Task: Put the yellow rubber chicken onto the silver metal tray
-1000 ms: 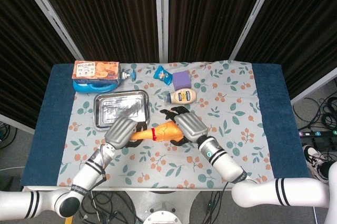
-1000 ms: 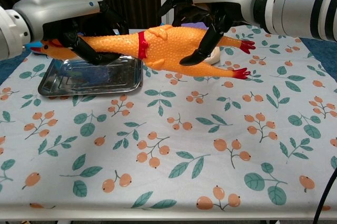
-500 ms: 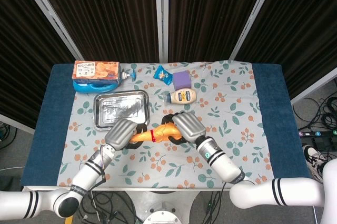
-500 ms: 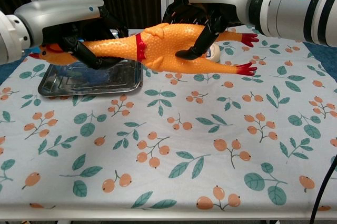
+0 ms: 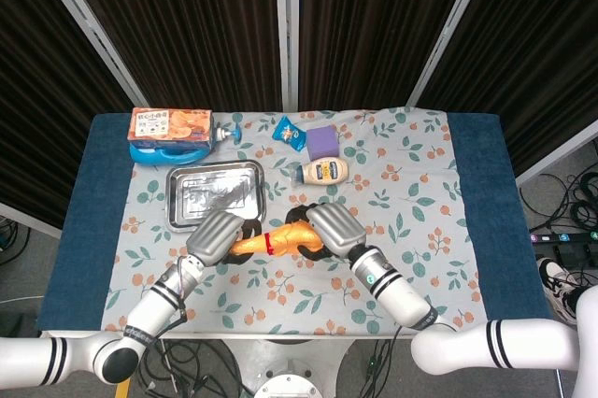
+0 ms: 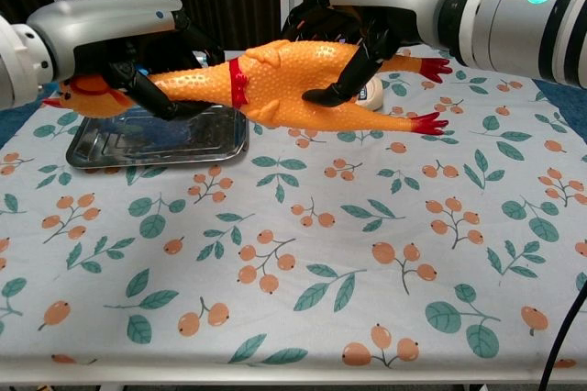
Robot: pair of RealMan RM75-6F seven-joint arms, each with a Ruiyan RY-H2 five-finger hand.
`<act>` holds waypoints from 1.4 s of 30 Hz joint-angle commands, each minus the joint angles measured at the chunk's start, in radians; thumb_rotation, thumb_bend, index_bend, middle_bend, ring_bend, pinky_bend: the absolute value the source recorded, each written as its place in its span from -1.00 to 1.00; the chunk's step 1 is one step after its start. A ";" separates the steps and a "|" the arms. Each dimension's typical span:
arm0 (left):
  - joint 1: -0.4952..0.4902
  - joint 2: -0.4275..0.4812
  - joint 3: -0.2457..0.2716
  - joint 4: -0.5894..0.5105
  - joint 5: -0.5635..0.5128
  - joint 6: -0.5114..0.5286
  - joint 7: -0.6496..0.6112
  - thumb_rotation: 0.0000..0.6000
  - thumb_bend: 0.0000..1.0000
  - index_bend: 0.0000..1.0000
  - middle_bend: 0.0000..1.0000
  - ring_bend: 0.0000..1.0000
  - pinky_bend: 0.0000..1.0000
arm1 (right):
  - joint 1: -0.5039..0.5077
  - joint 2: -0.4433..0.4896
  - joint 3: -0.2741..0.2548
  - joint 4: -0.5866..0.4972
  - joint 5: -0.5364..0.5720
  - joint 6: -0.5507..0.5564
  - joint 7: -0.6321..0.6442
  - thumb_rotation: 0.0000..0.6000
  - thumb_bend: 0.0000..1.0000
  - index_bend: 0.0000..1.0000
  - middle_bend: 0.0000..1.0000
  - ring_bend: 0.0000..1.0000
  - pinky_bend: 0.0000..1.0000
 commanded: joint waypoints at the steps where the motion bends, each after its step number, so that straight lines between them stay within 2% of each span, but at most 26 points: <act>1: -0.001 -0.002 -0.001 0.002 -0.002 0.000 -0.003 1.00 0.55 0.59 0.69 0.62 0.75 | 0.001 0.017 0.002 -0.010 0.003 -0.015 0.005 1.00 -0.94 -0.77 -0.27 -0.43 -0.43; 2: -0.003 -0.003 -0.001 0.002 -0.004 -0.001 -0.006 1.00 0.55 0.59 0.69 0.62 0.75 | 0.002 0.022 0.003 -0.012 0.004 -0.021 0.009 1.00 -0.99 -0.89 -0.34 -0.49 -0.45; 4: -0.004 -0.004 -0.001 0.004 -0.005 -0.001 -0.007 1.00 0.55 0.59 0.69 0.62 0.75 | 0.004 0.029 0.002 -0.013 0.006 -0.029 0.012 1.00 -1.00 -0.98 -0.41 -0.58 -0.48; 14: -0.004 -0.003 0.003 0.008 -0.006 0.007 -0.013 1.00 0.55 0.59 0.69 0.62 0.74 | 0.017 0.038 -0.010 -0.010 0.024 -0.050 0.009 1.00 -1.00 -1.00 -0.59 -0.75 -0.59; 24: -0.008 -0.002 0.010 0.007 -0.008 0.004 -0.009 1.00 0.55 0.59 0.69 0.62 0.74 | 0.021 0.028 0.003 0.003 0.028 -0.034 0.027 1.00 -0.97 -0.96 -0.48 -0.73 -0.60; 28: -0.010 -0.004 0.012 0.006 -0.009 0.005 -0.008 1.00 0.55 0.59 0.69 0.62 0.74 | 0.023 0.014 0.002 0.016 0.027 -0.021 0.021 1.00 -0.70 -0.63 -0.27 -0.55 -0.57; 30: -0.009 -0.003 0.012 0.003 -0.009 0.005 -0.010 1.00 0.55 0.59 0.69 0.62 0.74 | 0.023 0.004 0.003 0.018 0.026 -0.020 0.027 1.00 -0.50 -0.48 -0.19 -0.45 -0.52; 31: -0.009 -0.002 0.013 0.002 -0.010 0.004 -0.011 1.00 0.55 0.59 0.69 0.62 0.74 | 0.021 -0.003 0.004 0.022 0.019 -0.013 0.030 1.00 -0.34 -0.39 -0.13 -0.38 -0.47; 32: -0.010 0.000 0.013 0.002 -0.010 0.002 -0.013 1.00 0.55 0.59 0.69 0.62 0.74 | 0.018 -0.011 0.005 0.026 0.006 -0.003 0.033 1.00 -0.09 -0.29 -0.04 -0.28 -0.42; 34: -0.009 0.002 0.016 0.002 -0.011 0.000 -0.014 1.00 0.55 0.59 0.69 0.62 0.74 | 0.012 -0.024 0.007 0.033 -0.014 0.013 0.037 1.00 0.24 -0.14 0.10 -0.13 -0.35; 38: -0.010 0.003 0.018 -0.001 -0.013 -0.007 -0.023 1.00 0.55 0.59 0.69 0.62 0.74 | 0.008 -0.044 0.005 0.047 -0.048 0.030 0.032 1.00 0.90 0.07 0.32 0.07 -0.21; 40: -0.012 0.007 0.016 -0.005 -0.013 -0.015 -0.034 1.00 0.55 0.59 0.69 0.62 0.74 | 0.008 -0.053 0.003 0.054 -0.061 0.034 0.028 1.00 1.00 0.13 0.37 0.13 -0.15; 42: -0.013 0.012 0.012 -0.010 -0.011 -0.024 -0.047 1.00 0.55 0.59 0.69 0.62 0.74 | 0.008 -0.062 0.001 0.061 -0.071 0.037 0.023 1.00 1.00 0.18 0.41 0.18 -0.12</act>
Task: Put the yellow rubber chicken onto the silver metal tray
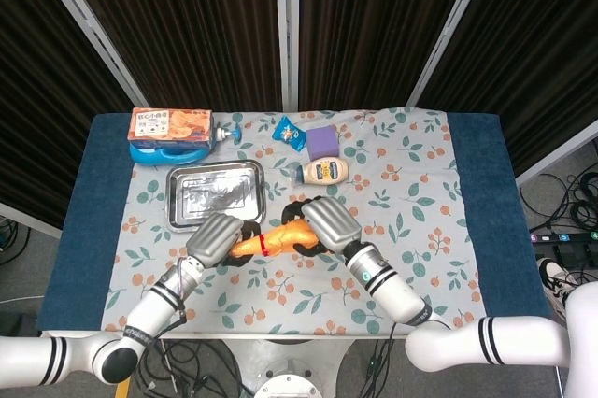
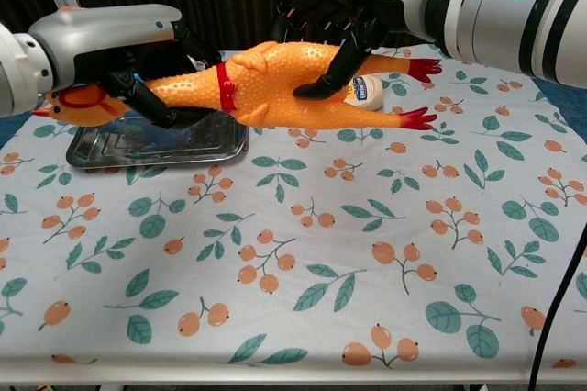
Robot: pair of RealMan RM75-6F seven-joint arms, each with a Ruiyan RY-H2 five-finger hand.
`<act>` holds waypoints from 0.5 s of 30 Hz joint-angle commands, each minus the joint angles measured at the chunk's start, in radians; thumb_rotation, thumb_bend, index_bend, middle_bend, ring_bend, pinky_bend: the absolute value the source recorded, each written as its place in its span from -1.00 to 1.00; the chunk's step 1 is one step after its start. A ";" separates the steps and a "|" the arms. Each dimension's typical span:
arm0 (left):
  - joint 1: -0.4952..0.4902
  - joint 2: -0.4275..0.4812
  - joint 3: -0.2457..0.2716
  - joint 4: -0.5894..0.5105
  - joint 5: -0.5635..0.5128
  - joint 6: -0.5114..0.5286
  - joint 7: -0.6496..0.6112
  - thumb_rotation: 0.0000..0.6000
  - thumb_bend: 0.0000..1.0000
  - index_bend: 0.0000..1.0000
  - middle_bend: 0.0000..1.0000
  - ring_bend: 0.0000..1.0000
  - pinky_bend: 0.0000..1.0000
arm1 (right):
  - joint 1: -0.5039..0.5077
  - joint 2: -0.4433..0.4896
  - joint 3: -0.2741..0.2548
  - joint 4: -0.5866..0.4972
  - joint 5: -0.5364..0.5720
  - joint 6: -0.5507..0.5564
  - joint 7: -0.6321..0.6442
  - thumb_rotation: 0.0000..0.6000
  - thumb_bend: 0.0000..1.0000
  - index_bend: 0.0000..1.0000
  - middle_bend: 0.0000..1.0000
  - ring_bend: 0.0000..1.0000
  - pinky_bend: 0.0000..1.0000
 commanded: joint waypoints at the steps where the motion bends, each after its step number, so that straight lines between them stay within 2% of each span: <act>1: -0.003 0.007 -0.005 -0.007 0.002 -0.011 -0.016 1.00 0.55 0.59 0.69 0.62 0.74 | -0.001 -0.014 -0.002 0.010 -0.013 0.007 -0.007 1.00 1.00 0.20 0.43 0.20 -0.11; 8: -0.012 0.024 -0.009 -0.020 0.011 -0.036 -0.041 1.00 0.55 0.59 0.69 0.62 0.74 | -0.005 -0.057 -0.001 0.028 -0.026 0.031 -0.023 1.00 1.00 0.27 0.51 0.27 -0.05; 15: -0.015 0.027 -0.006 -0.012 0.006 -0.032 -0.040 1.00 0.55 0.59 0.69 0.62 0.74 | -0.017 -0.061 0.012 0.013 -0.028 0.041 -0.016 1.00 1.00 0.26 0.48 0.26 -0.06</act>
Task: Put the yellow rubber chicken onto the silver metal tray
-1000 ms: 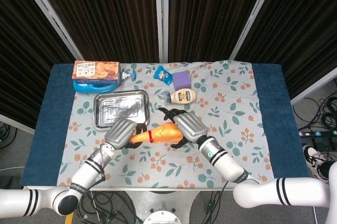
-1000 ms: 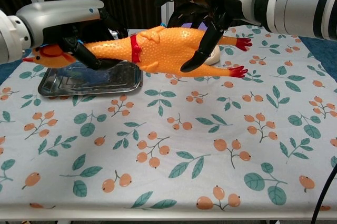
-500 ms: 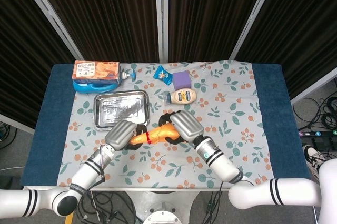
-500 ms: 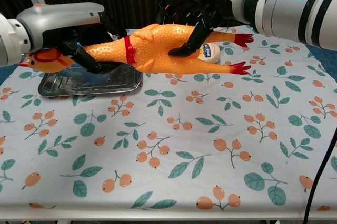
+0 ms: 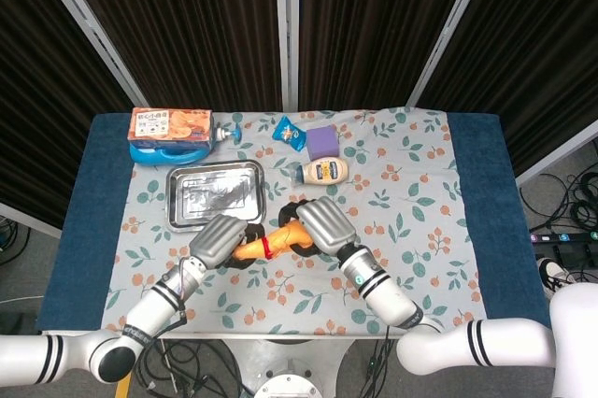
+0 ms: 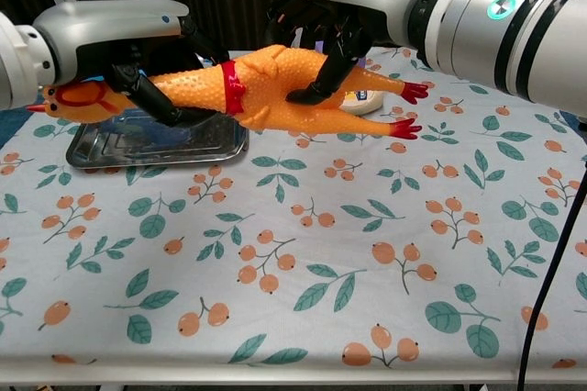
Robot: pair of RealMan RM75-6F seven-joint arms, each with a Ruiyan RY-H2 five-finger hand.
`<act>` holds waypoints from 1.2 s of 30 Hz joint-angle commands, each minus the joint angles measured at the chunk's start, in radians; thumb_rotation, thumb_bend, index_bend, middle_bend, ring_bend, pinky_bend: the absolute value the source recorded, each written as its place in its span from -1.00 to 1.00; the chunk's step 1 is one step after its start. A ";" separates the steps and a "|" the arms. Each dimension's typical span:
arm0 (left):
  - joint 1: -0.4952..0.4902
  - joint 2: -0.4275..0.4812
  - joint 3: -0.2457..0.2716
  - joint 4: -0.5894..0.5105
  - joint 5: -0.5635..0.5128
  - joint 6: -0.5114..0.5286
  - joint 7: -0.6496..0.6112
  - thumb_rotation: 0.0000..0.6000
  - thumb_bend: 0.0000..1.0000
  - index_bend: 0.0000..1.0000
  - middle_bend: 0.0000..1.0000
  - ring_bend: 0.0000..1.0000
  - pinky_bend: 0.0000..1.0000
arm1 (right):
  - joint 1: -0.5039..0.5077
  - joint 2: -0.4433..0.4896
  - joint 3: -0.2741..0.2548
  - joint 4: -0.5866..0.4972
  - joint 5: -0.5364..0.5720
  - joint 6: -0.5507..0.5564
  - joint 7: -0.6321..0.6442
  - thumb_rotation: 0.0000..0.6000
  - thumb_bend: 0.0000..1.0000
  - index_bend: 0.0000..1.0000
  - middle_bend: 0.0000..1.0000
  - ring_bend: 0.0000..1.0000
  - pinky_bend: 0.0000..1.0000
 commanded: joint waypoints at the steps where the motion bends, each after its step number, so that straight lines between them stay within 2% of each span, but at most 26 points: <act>1: 0.002 -0.001 0.003 0.012 -0.005 0.010 0.010 1.00 0.55 0.59 0.69 0.62 0.74 | -0.009 0.014 0.005 -0.014 -0.001 -0.006 0.016 1.00 0.87 0.20 0.44 0.21 -0.09; 3: 0.005 -0.002 0.005 0.024 -0.009 0.021 0.017 1.00 0.55 0.59 0.69 0.62 0.74 | -0.013 0.042 0.005 -0.031 0.008 -0.031 0.029 1.00 0.29 -0.07 0.27 0.01 -0.19; 5: 0.010 -0.004 0.008 0.035 -0.008 0.037 0.027 1.00 0.55 0.59 0.69 0.62 0.74 | -0.014 0.072 0.004 -0.049 0.018 -0.055 0.033 1.00 -0.48 -0.53 -0.01 -0.35 -0.36; 7: 0.015 -0.006 0.012 0.043 -0.001 0.052 0.034 1.00 0.55 0.59 0.69 0.62 0.73 | -0.015 0.102 0.000 -0.066 0.027 -0.080 0.038 1.00 -0.80 -0.84 -0.26 -0.62 -0.54; 9: 0.020 -0.004 0.016 0.048 0.009 0.061 0.039 1.00 0.55 0.59 0.69 0.62 0.72 | -0.016 0.122 -0.001 -0.075 0.030 -0.096 0.045 1.00 -0.97 -0.99 -0.55 -0.87 -0.73; 12: 0.028 -0.005 0.018 0.060 0.026 0.074 0.032 1.00 0.55 0.59 0.68 0.61 0.71 | -0.025 0.143 0.004 -0.085 0.025 -0.102 0.070 1.00 -1.00 -1.00 -0.88 -1.00 -0.93; 15: 0.034 -0.010 0.020 0.084 0.048 0.080 0.022 1.00 0.55 0.58 0.67 0.60 0.70 | -0.040 0.161 0.011 -0.091 0.004 -0.096 0.099 1.00 -1.00 -1.00 -1.00 -1.00 -1.00; 18: 0.033 -0.013 0.025 0.114 0.050 0.080 0.039 1.00 0.55 0.58 0.66 0.59 0.69 | -0.062 0.190 0.023 -0.102 -0.029 -0.082 0.138 1.00 -1.00 -1.00 -1.00 -1.00 -1.00; 21: 0.032 -0.016 0.020 0.153 0.037 0.073 0.037 1.00 0.55 0.58 0.65 0.57 0.64 | -0.091 0.261 0.026 -0.125 -0.072 -0.073 0.156 1.00 -1.00 -1.00 -1.00 -1.00 -1.00; 26: 0.034 -0.043 -0.003 0.290 0.021 0.064 -0.014 1.00 0.55 0.57 0.63 0.51 0.58 | -0.162 0.388 0.010 -0.170 -0.139 -0.037 0.189 1.00 -1.00 -1.00 -1.00 -1.00 -1.00; 31: 0.033 -0.093 -0.022 0.454 -0.004 0.043 -0.065 1.00 0.55 0.49 0.53 0.34 0.41 | -0.230 0.481 -0.017 -0.179 -0.219 -0.021 0.244 1.00 -1.00 -1.00 -1.00 -1.00 -1.00; 36: 0.030 -0.173 -0.049 0.598 -0.071 0.011 -0.096 1.00 0.55 0.29 0.30 0.07 0.18 | -0.284 0.524 -0.048 -0.169 -0.285 -0.017 0.305 1.00 -1.00 -1.00 -1.00 -1.00 -1.00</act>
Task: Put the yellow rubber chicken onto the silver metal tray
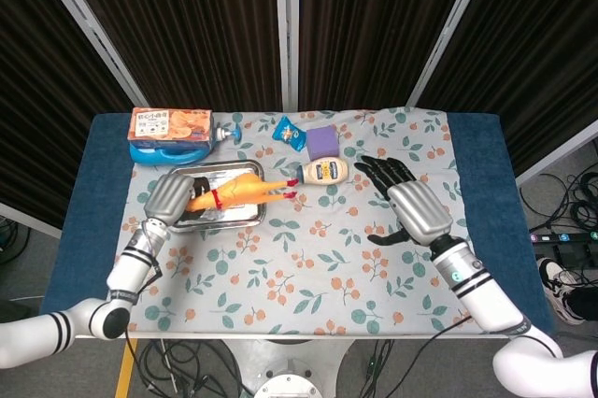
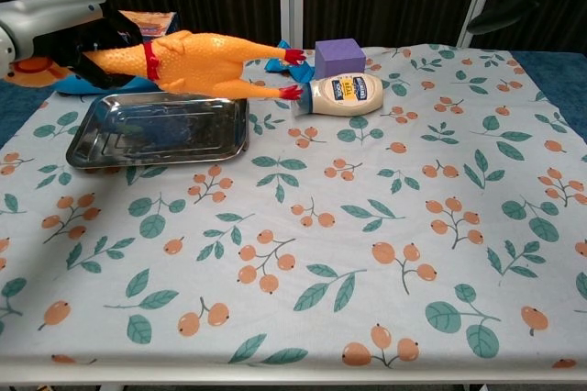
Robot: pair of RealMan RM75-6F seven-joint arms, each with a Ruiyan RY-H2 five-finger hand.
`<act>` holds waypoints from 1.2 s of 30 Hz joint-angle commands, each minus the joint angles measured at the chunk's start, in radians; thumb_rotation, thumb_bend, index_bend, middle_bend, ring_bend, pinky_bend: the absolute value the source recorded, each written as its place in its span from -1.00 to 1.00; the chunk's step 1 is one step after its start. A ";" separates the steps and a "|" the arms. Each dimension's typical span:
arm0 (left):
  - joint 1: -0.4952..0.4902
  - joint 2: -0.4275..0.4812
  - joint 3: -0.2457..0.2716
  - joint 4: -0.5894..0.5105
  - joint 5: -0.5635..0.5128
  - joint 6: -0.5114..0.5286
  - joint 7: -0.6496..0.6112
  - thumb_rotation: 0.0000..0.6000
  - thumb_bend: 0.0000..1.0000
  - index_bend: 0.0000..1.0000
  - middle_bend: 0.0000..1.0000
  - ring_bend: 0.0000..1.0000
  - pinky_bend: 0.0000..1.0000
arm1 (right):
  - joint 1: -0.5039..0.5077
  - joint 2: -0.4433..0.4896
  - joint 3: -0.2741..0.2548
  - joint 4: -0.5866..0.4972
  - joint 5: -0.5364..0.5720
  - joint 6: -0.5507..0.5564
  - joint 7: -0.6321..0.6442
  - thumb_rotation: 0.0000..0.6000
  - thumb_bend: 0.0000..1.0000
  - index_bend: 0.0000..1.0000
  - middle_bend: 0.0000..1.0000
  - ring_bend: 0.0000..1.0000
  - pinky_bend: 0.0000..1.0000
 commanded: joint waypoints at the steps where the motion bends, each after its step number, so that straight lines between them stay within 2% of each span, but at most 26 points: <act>1: -0.006 -0.075 -0.032 0.117 -0.077 -0.041 -0.030 1.00 0.54 0.24 0.24 0.01 0.13 | -0.036 0.021 -0.024 0.008 -0.043 0.004 0.046 1.00 -1.00 -1.00 -1.00 -1.00 -1.00; 7: -0.014 -0.144 -0.065 0.197 -0.164 -0.041 0.009 1.00 0.38 -0.05 -0.13 -0.34 -0.11 | -0.080 0.034 -0.032 0.040 -0.093 0.020 0.129 1.00 -1.00 -1.00 -1.00 -1.00 -1.00; 12: -0.008 -0.166 -0.074 0.204 -0.189 -0.023 0.041 1.00 0.03 -0.43 -0.36 -0.52 -0.20 | -0.105 0.049 -0.034 0.058 -0.123 0.015 0.207 1.00 -1.00 -1.00 -1.00 -1.00 -1.00; 16: 0.003 -0.173 -0.074 0.203 -0.183 -0.006 0.049 1.00 -0.25 -0.56 -0.54 -0.67 -0.35 | -0.127 0.056 -0.037 0.078 -0.146 0.022 0.254 1.00 -1.00 -1.00 -1.00 -1.00 -1.00; 19: 0.007 -0.176 -0.072 0.203 -0.177 -0.003 0.055 1.00 -0.55 -0.62 -0.71 -0.77 -0.46 | -0.140 0.058 -0.038 0.088 -0.156 0.027 0.279 1.00 -1.00 -1.00 -1.00 -1.00 -1.00; 26: 0.014 -0.175 -0.080 0.204 -0.158 -0.007 0.043 1.00 -0.83 -0.70 -0.86 -0.84 -0.57 | -0.171 0.068 -0.044 0.106 -0.173 0.039 0.318 1.00 -1.00 -1.00 -1.00 -1.00 -1.00; 31: 0.020 -0.192 -0.091 0.231 -0.111 0.017 -0.003 1.00 -0.99 -0.82 -0.88 -0.90 -0.60 | -0.187 0.072 -0.044 0.113 -0.181 0.046 0.341 1.00 -1.00 -1.00 -1.00 -1.00 -1.00; 36: 0.033 -0.154 -0.104 0.186 -0.085 0.004 -0.053 0.74 -1.00 -0.83 -0.90 -0.92 -0.61 | -0.201 0.075 -0.045 0.124 -0.187 0.048 0.363 1.00 -1.00 -1.00 -1.00 -1.00 -1.00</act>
